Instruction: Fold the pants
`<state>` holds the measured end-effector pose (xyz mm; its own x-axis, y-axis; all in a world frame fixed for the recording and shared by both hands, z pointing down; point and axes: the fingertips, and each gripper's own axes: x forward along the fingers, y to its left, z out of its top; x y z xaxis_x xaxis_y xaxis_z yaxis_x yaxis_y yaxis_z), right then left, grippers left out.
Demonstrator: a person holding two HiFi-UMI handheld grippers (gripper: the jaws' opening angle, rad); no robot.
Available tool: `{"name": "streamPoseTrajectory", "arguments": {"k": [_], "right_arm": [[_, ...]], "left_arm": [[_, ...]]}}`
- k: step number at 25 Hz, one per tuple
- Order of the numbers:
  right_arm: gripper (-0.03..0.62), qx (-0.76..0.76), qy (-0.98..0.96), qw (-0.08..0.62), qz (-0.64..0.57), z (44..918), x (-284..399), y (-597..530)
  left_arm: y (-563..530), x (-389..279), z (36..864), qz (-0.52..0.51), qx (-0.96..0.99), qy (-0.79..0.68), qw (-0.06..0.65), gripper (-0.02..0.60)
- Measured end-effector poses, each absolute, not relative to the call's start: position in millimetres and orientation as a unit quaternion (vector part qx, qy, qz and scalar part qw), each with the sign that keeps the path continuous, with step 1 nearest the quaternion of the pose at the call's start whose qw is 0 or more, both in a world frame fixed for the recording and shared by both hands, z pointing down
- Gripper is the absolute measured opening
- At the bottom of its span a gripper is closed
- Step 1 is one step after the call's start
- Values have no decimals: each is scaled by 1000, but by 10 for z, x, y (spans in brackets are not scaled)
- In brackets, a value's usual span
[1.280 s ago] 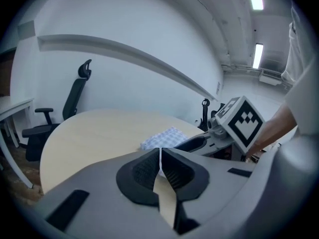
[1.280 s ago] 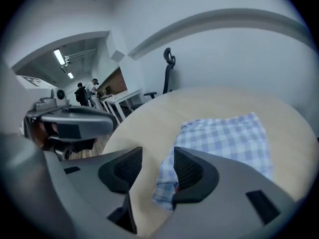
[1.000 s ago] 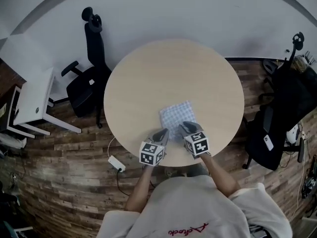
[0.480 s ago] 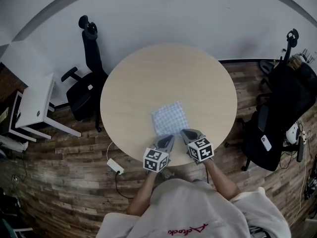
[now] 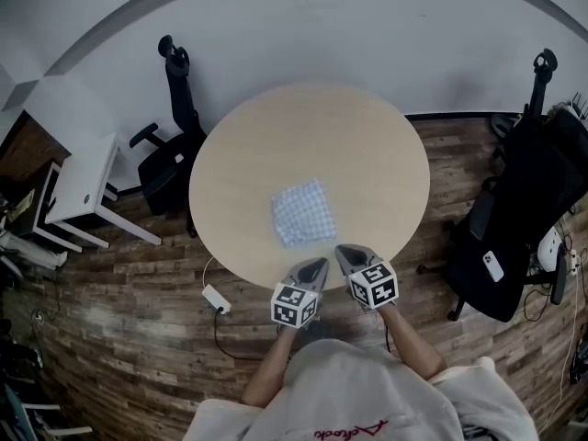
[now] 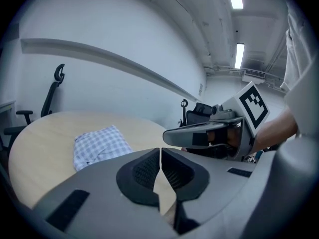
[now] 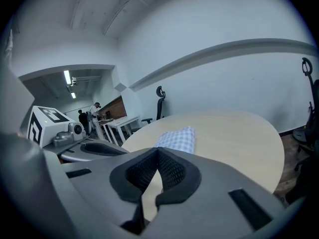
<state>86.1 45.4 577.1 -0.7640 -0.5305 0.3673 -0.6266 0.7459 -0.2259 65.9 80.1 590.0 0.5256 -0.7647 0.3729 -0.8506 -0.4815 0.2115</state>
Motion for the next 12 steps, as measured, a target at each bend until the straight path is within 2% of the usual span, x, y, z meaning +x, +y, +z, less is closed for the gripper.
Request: {"name": "streamPoseTrajectory", "arguments": {"k": [12], "right_arm": [[29, 298, -933, 111, 170, 5675, 1245, 1254]], "left_arm": [[1462, 1177, 5805, 120, 849, -486, 167, 38]]}}
